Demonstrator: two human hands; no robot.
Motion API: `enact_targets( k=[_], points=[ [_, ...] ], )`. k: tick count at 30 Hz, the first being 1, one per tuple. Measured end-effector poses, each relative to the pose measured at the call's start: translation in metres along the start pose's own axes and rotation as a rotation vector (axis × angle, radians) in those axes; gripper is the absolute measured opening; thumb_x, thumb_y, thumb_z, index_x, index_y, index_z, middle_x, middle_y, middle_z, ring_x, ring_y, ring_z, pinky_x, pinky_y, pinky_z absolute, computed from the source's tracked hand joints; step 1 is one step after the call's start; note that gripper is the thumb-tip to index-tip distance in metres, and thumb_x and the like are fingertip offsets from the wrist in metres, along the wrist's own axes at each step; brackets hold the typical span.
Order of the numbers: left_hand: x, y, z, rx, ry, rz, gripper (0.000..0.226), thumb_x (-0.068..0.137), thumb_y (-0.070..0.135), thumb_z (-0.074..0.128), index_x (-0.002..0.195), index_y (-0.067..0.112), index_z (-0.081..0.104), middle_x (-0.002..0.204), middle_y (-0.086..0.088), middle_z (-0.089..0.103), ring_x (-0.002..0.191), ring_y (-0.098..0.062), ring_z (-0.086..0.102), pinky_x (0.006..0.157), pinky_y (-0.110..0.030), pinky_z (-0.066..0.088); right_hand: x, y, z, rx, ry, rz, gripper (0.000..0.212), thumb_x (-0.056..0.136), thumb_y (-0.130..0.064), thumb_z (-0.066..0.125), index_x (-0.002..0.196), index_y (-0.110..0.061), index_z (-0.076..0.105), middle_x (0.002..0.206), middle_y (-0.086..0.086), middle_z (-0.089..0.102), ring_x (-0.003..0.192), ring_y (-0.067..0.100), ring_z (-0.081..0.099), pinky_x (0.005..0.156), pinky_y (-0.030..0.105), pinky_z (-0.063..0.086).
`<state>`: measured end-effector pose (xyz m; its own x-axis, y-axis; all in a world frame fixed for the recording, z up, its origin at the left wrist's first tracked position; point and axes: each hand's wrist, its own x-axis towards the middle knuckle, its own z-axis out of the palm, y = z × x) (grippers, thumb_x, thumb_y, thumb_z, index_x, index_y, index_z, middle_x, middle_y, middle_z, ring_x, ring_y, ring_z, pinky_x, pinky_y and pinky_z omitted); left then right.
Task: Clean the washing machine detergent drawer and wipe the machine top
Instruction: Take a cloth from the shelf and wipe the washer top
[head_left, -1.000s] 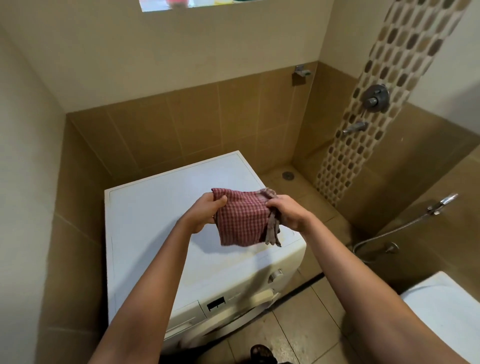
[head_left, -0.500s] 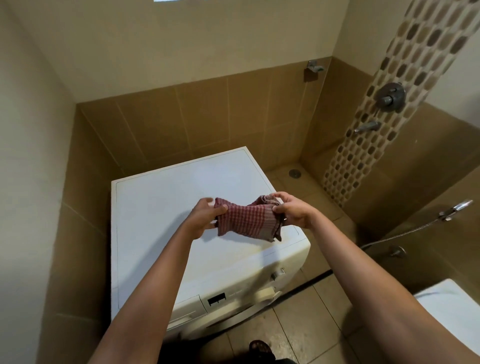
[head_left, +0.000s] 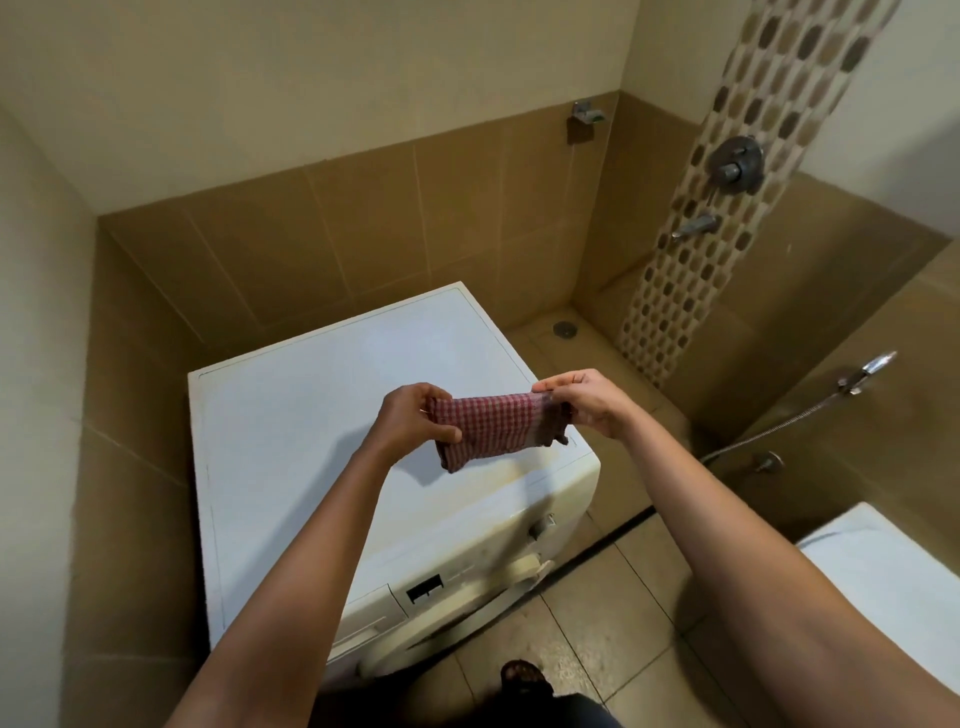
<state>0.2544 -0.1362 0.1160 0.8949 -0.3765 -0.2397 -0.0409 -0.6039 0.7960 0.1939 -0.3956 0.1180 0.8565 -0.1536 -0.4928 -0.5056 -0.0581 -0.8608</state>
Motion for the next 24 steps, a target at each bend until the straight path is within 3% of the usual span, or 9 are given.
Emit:
enact_targets(
  k=[2, 5, 9, 12, 14, 17, 19, 21, 24],
  points=[
    [0.001, 0.008, 0.007, 0.13, -0.039, 0.045, 0.05, 0.067, 0.012, 0.087, 0.111, 0.013, 0.066, 0.11, -0.002, 0.062, 0.103, -0.018, 0.06, 0.072, -0.019, 0.053, -0.012, 0.005, -0.01, -0.112, -0.037, -0.071, 0.035, 0.08, 0.009, 0.062, 0.113, -0.001, 0.066, 0.11, 0.01, 0.065, 0.097, 0.019, 0.063, 0.087, 0.029, 0.054],
    [0.002, 0.024, 0.02, 0.434, -0.099, 0.135, 0.047, 0.075, 0.016, 0.082, 0.119, 0.012, 0.065, 0.123, -0.006, 0.05, 0.106, -0.017, 0.053, 0.087, -0.026, 0.05, -0.03, 0.014, -0.017, -0.645, 0.055, -0.19, 0.047, 0.071, -0.003, 0.074, 0.117, -0.012, 0.068, 0.112, -0.002, 0.063, 0.101, 0.012, 0.058, 0.082, 0.018, 0.046],
    [0.007, 0.047, 0.044, 0.609, -0.223, 0.255, 0.033, 0.085, 0.021, 0.072, 0.113, 0.003, 0.068, 0.126, -0.007, 0.046, 0.102, -0.015, 0.052, 0.086, -0.024, 0.048, -0.051, 0.036, -0.034, -0.941, 0.202, -0.268, 0.038, 0.081, -0.007, 0.066, 0.117, -0.018, 0.068, 0.117, 0.001, 0.063, 0.104, 0.013, 0.055, 0.082, 0.02, 0.042],
    [0.007, 0.065, 0.063, 0.588, -0.265, 0.325, 0.023, 0.086, 0.024, 0.072, 0.097, 0.005, 0.071, 0.105, -0.01, 0.064, 0.089, -0.02, 0.061, 0.071, -0.025, 0.048, -0.074, 0.056, -0.058, -0.989, 0.334, -0.194, 0.025, 0.086, -0.018, 0.063, 0.11, -0.02, 0.069, 0.107, 0.002, 0.046, 0.099, 0.017, 0.048, 0.081, 0.03, 0.047],
    [0.005, 0.074, 0.078, 0.471, -0.288, 0.398, 0.021, 0.084, 0.027, 0.073, 0.09, 0.007, 0.073, 0.092, -0.007, 0.07, 0.083, -0.018, 0.063, 0.07, -0.028, 0.049, -0.095, 0.072, -0.08, -1.014, 0.428, -0.205, 0.021, 0.084, -0.026, 0.062, 0.102, -0.021, 0.07, 0.106, 0.002, 0.043, 0.101, 0.021, 0.044, 0.088, 0.039, 0.047],
    [-0.004, 0.09, 0.106, 0.112, -0.412, 0.368, 0.018, 0.088, 0.027, 0.069, 0.094, 0.011, 0.075, 0.088, 0.001, 0.072, 0.085, -0.011, 0.065, 0.078, -0.027, 0.051, -0.136, 0.094, -0.115, -0.66, 0.449, -0.272, 0.025, 0.072, -0.037, 0.057, 0.084, -0.018, 0.069, 0.109, 0.001, 0.055, 0.108, 0.021, 0.048, 0.095, 0.038, 0.041],
    [-0.015, 0.108, 0.131, -0.165, -0.539, 0.274, 0.021, 0.093, 0.023, 0.061, 0.099, 0.007, 0.072, 0.082, 0.0, 0.071, 0.077, -0.011, 0.064, 0.071, -0.025, 0.052, -0.168, 0.107, -0.132, -0.164, 0.442, -0.294, 0.034, 0.068, -0.036, 0.062, 0.086, -0.008, 0.068, 0.093, 0.003, 0.063, 0.092, 0.016, 0.059, 0.081, 0.029, 0.049],
    [-0.032, 0.133, 0.167, -0.387, -0.661, 0.153, 0.021, 0.098, 0.016, 0.051, 0.105, 0.004, 0.067, 0.079, 0.0, 0.071, 0.072, -0.01, 0.064, 0.062, -0.022, 0.051, -0.197, 0.123, -0.147, 0.163, 0.53, -0.275, 0.036, 0.065, -0.031, 0.065, 0.084, -0.001, 0.062, 0.078, 0.006, 0.058, 0.073, 0.013, 0.055, 0.065, 0.023, 0.046],
    [-0.061, 0.174, 0.224, -0.474, -0.729, 0.024, 0.023, 0.099, 0.018, 0.047, 0.112, 0.009, 0.065, 0.096, -0.004, 0.073, 0.084, -0.011, 0.069, 0.064, -0.024, 0.054, -0.238, 0.145, -0.165, 0.356, 0.705, -0.161, 0.008, 0.074, -0.016, 0.061, 0.079, -0.01, 0.063, 0.077, 0.008, 0.057, 0.073, 0.017, 0.054, 0.064, 0.028, 0.043]
  ],
)
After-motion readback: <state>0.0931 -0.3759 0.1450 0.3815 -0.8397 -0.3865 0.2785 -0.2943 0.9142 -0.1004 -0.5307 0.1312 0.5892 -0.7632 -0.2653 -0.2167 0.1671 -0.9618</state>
